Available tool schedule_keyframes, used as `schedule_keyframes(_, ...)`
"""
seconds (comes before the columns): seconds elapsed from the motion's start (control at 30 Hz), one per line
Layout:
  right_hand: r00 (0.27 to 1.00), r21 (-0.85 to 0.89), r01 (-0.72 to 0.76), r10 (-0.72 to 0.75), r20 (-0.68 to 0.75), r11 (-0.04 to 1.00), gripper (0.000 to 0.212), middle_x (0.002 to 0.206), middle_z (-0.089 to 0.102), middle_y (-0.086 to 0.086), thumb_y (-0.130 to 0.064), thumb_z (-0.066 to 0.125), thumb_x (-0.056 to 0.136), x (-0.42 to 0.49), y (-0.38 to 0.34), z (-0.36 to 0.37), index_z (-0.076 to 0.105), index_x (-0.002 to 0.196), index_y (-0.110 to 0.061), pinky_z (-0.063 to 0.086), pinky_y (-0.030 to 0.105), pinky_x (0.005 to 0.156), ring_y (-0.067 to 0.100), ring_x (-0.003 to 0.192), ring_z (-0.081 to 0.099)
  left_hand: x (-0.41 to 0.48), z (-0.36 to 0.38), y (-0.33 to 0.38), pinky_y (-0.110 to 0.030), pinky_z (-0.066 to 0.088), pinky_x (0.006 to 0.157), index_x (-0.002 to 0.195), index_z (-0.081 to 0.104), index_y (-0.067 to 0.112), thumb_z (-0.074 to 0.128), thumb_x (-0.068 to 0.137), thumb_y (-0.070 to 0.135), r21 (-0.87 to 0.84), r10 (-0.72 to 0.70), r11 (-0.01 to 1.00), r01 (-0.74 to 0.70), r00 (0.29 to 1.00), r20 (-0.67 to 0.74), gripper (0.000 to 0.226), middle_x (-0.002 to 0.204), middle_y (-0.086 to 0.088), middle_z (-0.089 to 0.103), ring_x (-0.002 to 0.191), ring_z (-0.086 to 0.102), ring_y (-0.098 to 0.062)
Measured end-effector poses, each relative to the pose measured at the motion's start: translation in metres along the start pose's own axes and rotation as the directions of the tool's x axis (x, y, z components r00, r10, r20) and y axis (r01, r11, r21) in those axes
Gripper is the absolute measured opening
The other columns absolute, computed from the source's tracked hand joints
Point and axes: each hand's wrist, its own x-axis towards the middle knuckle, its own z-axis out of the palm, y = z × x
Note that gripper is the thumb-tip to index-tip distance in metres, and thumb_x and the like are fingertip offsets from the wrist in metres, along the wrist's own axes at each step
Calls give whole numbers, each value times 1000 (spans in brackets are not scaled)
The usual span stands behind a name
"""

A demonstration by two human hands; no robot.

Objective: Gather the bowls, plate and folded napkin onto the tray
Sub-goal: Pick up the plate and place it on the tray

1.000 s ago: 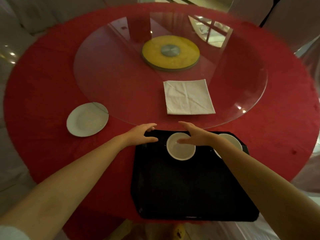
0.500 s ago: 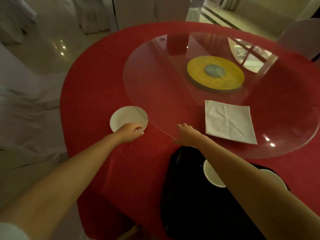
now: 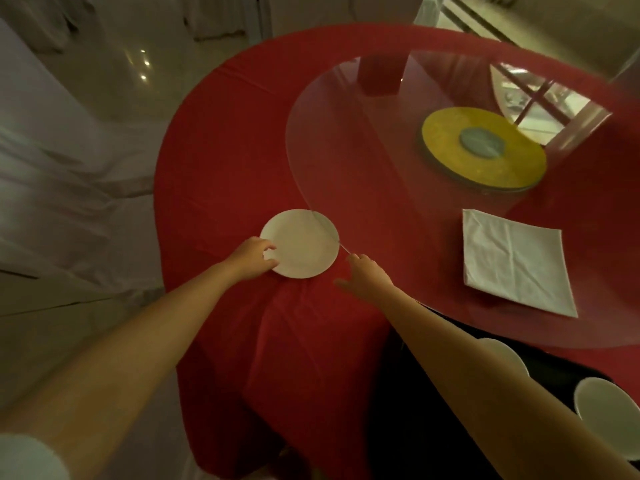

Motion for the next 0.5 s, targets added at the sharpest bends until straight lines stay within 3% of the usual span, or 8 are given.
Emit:
schedule_keyframes(0.13, 995, 212, -72, 84, -45, 975, 49, 119, 57, 16, -31, 63, 85, 12, -14, 15, 48, 122, -3, 49, 37, 77, 29, 104, 58, 14, 0, -11, -43, 43, 100, 135, 40, 8, 65, 81, 22, -43, -77, 996, 75, 996, -40, 61, 135, -21, 39, 117, 50, -35)
schedule_keyframes(0.2, 991, 298, -87, 113, -69, 951, 48, 119, 58, 15, -30, 64, 84, 17, -21, 23, 50, 120, -3, 49, 37, 79, 28, 104, 57, 22, 1, -13, -43, 43, 100, 138, 35, 9, 66, 80, 20, -69, -100, 993, 95, 993, -63, 66, 137, -21, 36, 117, 49, -36)
schedule_keyframes(0.33, 976, 442, -148, 203, -80, 885, 56, 129, 48, 14, -20, 64, 84, 25, -34, 36, 38, 131, -4, 44, 31, 79, 26, 111, 52, 41, 3, -15, -41, 41, 97, 140, 30, 11, 64, 79, 14, -84, -108, 991, 102, 992, -71, 70, 136, -21, 37, 120, 45, -37)
schedule_keyframes(0.5, 939, 590, -196, 324, -118, 783, 51, 126, 47, 14, -5, 58, 83, 39, -45, 47, 38, 130, -6, 42, 27, 69, 16, 85, 46, 63, 6, -15, -41, 42, 93, 138, 32, 14, 56, 80, 5, -86, -91, 993, 84, 993, -78, 64, 133, -22, 40, 119, 46, -37)
